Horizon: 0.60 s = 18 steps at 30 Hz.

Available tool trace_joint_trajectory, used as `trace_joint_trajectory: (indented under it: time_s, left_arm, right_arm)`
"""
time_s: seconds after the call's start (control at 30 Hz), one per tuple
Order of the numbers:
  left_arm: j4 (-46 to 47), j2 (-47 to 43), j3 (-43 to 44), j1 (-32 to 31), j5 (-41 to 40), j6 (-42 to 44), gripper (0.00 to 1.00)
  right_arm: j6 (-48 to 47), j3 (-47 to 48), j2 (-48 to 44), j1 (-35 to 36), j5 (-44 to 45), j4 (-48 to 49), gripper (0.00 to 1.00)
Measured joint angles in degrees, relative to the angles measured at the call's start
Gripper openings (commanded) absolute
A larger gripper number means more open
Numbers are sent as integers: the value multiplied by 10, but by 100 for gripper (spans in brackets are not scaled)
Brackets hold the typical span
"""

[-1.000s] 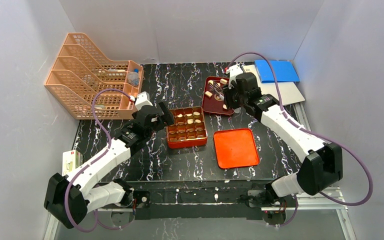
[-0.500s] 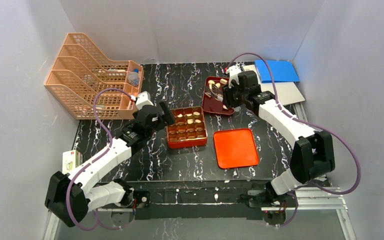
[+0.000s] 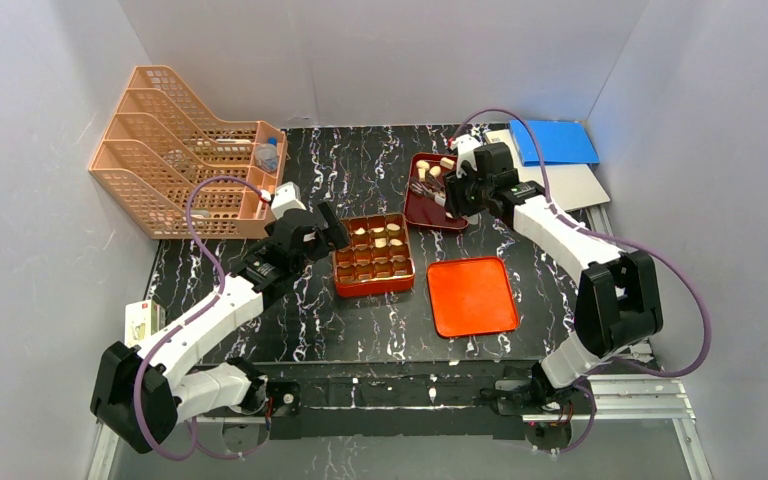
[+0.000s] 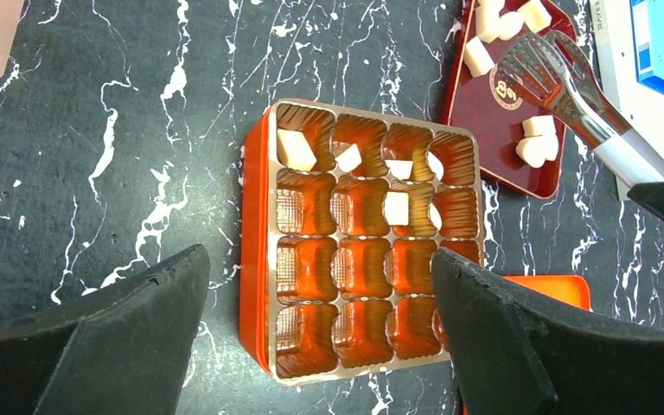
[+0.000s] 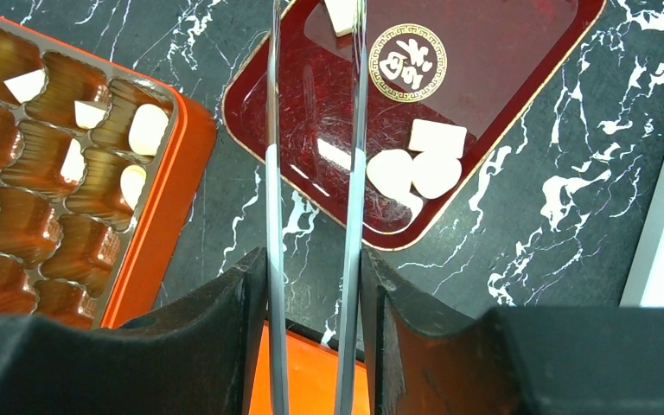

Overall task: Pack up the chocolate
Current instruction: Pick up the fake chocolate from the plate.

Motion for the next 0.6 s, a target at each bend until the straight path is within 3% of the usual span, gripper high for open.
trace_joint_trajectory:
  time_s: [0.6]
  left_arm:
    - [7,0,0,5,4,0,98]
  right_arm:
    - [-13,1,43,-8,9,11,49]
